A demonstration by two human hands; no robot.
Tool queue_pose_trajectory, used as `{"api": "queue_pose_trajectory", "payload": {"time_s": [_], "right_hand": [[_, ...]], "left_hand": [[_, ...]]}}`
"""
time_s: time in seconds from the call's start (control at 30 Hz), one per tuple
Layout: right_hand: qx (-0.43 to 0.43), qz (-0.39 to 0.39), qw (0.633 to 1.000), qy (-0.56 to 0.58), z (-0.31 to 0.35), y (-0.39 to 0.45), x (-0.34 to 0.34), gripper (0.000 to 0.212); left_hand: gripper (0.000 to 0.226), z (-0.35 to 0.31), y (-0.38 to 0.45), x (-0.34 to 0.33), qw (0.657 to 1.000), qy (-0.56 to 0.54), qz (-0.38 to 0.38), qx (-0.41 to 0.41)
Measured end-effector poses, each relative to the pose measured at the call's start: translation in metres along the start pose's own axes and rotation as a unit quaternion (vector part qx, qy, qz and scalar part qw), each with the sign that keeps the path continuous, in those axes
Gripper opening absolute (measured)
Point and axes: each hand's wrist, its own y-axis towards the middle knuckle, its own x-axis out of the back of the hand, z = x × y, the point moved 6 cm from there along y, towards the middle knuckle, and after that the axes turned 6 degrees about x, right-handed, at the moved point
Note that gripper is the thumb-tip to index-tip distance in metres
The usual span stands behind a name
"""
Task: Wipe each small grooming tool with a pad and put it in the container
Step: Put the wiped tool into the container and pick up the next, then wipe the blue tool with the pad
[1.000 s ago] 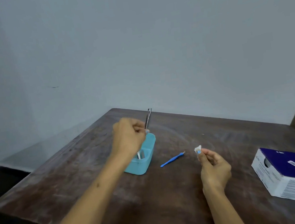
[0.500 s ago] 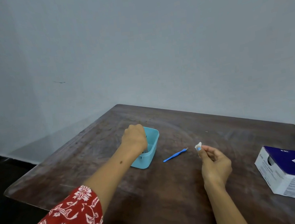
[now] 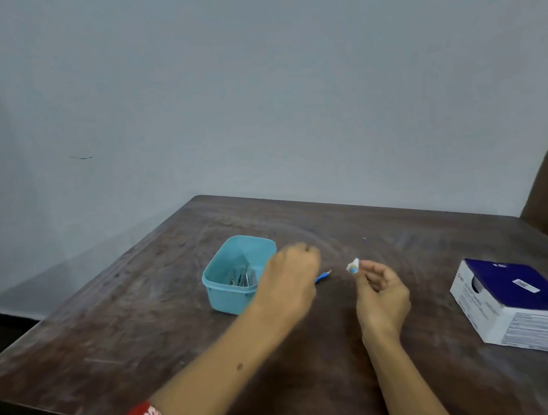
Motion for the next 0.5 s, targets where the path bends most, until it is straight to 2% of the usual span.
{"api": "queue_pose_trajectory", "payload": {"time_s": [0.1, 0.2, 0.37, 0.5], "right_hand": [[-0.003, 0.032, 0.999, 0.023, -0.002, 0.0, -0.004, 0.03], [-0.011, 0.054, 0.998, 0.04, -0.003, 0.0, -0.008, 0.032], [-0.049, 0.049, 0.994, 0.084, -0.007, 0.002, -0.011, 0.01], [-0.06, 0.048, 0.992, 0.095, -0.011, 0.008, -0.017, 0.01]], "left_hand": [[0.036, -0.016, -0.009, -0.043, 0.996, 0.05, 0.079, -0.008], [0.034, -0.015, -0.006, -0.064, 0.989, 0.1, 0.112, 0.01], [0.026, -0.014, 0.001, -0.066, 0.989, 0.102, 0.102, 0.02], [0.027, -0.007, 0.005, -0.068, 0.995, 0.044, 0.081, 0.046]]}}
